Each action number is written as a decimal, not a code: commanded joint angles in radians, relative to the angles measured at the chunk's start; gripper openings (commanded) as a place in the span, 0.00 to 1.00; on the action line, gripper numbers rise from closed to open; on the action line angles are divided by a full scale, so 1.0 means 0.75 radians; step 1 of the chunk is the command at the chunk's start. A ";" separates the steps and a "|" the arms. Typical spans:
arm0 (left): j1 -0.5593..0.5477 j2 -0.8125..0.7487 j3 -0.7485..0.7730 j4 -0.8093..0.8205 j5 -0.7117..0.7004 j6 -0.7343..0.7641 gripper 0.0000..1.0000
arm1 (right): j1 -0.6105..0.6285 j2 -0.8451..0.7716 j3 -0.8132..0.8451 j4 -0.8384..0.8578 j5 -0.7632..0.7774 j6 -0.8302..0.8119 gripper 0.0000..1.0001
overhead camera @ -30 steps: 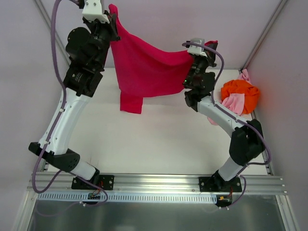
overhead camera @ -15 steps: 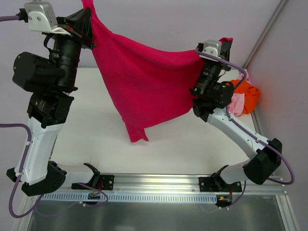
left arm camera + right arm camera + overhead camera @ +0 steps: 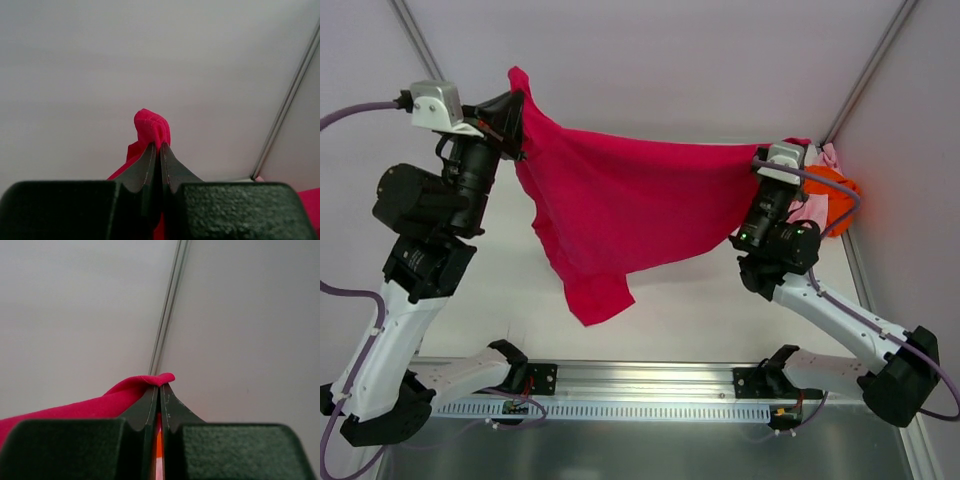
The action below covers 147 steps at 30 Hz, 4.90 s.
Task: Fold and stack the t-shirts
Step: Flatten out the tshirt
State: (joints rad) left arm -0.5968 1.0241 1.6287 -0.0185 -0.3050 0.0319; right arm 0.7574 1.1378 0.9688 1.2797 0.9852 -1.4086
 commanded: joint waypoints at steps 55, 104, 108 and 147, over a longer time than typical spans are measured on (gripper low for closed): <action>0.405 1.199 0.254 0.264 -0.195 -0.278 0.00 | -0.521 1.262 1.245 -1.725 -0.085 1.281 0.01; 0.704 1.705 0.801 -0.063 -0.019 -0.497 0.62 | -0.687 1.690 1.631 -1.678 -0.006 1.189 0.94; 0.681 1.580 0.661 0.006 -0.013 -0.480 0.99 | -0.685 1.574 1.501 -1.700 -0.045 1.230 0.94; 0.080 0.915 -0.854 -0.059 0.104 -1.043 0.00 | -0.550 1.005 0.960 -2.422 -0.806 1.807 0.01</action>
State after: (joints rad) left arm -0.5304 1.6760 1.0183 -0.0624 -0.2687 -0.6964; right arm 0.3405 1.9755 1.7065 -0.5144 0.4175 -0.0853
